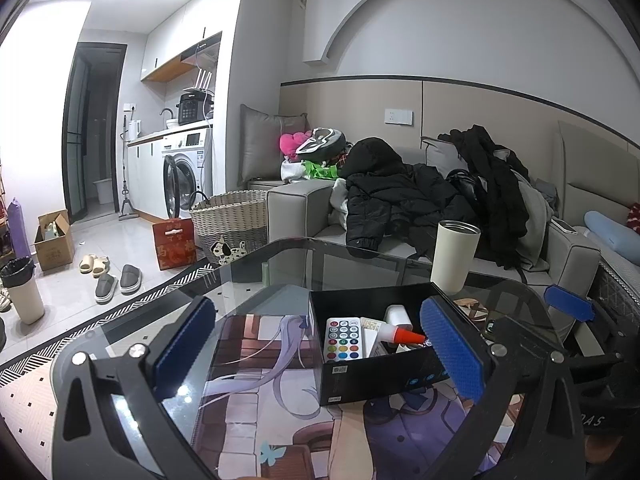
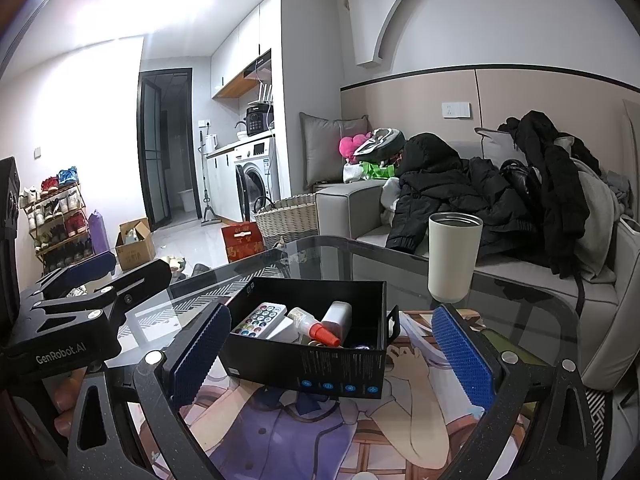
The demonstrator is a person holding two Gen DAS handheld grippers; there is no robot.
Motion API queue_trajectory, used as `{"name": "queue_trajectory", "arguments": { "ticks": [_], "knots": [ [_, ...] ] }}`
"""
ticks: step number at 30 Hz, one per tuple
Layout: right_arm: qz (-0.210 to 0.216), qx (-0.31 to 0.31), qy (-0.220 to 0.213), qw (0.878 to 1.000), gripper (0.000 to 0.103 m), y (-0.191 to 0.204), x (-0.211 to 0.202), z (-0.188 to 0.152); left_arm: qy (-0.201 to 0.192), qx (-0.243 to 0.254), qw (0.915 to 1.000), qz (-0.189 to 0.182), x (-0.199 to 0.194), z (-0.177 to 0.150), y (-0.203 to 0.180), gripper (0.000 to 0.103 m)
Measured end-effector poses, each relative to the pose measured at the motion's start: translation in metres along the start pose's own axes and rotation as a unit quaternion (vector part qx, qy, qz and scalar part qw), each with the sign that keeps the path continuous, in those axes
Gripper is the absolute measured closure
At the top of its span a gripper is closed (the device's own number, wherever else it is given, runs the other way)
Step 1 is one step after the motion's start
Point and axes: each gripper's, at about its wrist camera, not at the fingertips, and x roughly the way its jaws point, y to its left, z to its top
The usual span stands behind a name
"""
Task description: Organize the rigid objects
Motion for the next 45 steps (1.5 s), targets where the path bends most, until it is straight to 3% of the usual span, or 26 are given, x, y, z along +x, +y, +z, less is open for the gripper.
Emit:
{"name": "queue_trajectory", "arguments": {
  "ticks": [45],
  "knots": [
    [0.002,-0.002,0.001,1.000,0.001,0.0022,0.0021,-0.0017,0.001,0.001,1.0000,-0.004,0.0006,-0.0002,-0.0018,0.000]
  ]
}}
